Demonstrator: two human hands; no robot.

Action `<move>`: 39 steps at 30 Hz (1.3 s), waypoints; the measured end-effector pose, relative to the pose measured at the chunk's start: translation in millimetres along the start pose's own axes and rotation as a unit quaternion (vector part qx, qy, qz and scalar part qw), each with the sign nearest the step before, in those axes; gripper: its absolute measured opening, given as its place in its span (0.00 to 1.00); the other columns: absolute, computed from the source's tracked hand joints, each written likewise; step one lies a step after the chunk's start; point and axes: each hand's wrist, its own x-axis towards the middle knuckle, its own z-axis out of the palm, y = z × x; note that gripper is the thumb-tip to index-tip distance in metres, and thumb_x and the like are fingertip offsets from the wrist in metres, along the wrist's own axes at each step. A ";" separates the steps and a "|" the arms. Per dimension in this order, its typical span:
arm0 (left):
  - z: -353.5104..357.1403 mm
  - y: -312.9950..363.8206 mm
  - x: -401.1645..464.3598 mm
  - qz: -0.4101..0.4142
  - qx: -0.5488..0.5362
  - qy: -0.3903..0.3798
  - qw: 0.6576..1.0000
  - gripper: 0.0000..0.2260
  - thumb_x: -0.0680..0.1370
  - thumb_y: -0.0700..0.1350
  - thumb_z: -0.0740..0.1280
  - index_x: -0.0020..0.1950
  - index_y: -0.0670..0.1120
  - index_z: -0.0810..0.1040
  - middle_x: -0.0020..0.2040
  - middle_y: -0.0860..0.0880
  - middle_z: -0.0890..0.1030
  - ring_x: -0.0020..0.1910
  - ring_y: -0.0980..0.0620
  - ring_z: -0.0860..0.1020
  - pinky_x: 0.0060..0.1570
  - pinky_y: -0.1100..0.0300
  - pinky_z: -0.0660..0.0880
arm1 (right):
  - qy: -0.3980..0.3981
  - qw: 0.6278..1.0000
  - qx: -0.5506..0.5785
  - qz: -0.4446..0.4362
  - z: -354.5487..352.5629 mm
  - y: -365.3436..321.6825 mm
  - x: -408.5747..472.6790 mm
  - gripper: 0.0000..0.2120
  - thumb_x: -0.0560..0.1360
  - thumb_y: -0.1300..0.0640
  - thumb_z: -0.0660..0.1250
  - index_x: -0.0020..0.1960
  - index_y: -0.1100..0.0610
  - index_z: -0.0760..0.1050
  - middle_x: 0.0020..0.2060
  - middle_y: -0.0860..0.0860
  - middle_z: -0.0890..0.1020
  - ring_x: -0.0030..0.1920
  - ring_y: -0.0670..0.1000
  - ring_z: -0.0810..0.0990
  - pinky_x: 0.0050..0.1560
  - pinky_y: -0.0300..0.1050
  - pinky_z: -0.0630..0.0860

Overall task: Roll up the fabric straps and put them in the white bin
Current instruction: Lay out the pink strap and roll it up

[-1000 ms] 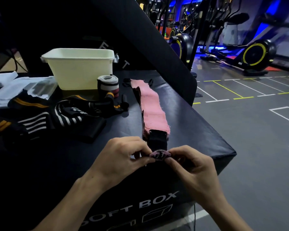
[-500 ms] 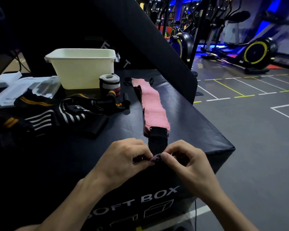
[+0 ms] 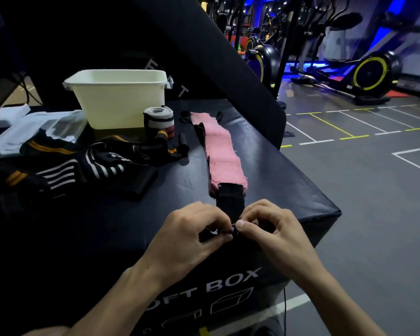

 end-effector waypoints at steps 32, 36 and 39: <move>2.3 -6.3 -3.9 -0.091 0.039 -0.037 0.994 0.11 0.75 0.64 0.68 0.47 0.60 0.85 0.44 0.62 0.77 0.50 0.58 0.74 0.51 0.57 0.73 | 0.052 0.918 -0.322 -0.224 4.9 9.1 -13.9 0.09 0.79 0.46 0.66 0.45 0.49 0.81 0.46 0.45 0.77 0.41 0.51 0.75 0.39 0.50 0.73; 0.9 -5.1 1.8 -0.139 0.016 -0.051 0.989 0.06 0.74 0.61 0.72 0.46 0.61 0.85 0.44 0.61 0.79 0.52 0.60 0.74 0.53 0.58 0.73 | 0.051 0.913 -0.333 -0.230 7.7 8.4 -10.9 0.10 0.79 0.48 0.65 0.45 0.50 0.81 0.45 0.46 0.77 0.41 0.52 0.75 0.38 0.51 0.73; 0.1 -3.6 4.1 -0.158 0.015 -0.050 0.986 0.06 0.74 0.61 0.73 0.46 0.62 0.84 0.44 0.62 0.80 0.52 0.61 0.74 0.53 0.58 0.74 | 0.035 0.924 -0.321 -0.206 7.6 8.8 -7.4 0.10 0.79 0.47 0.64 0.45 0.49 0.80 0.44 0.44 0.76 0.40 0.51 0.75 0.38 0.52 0.74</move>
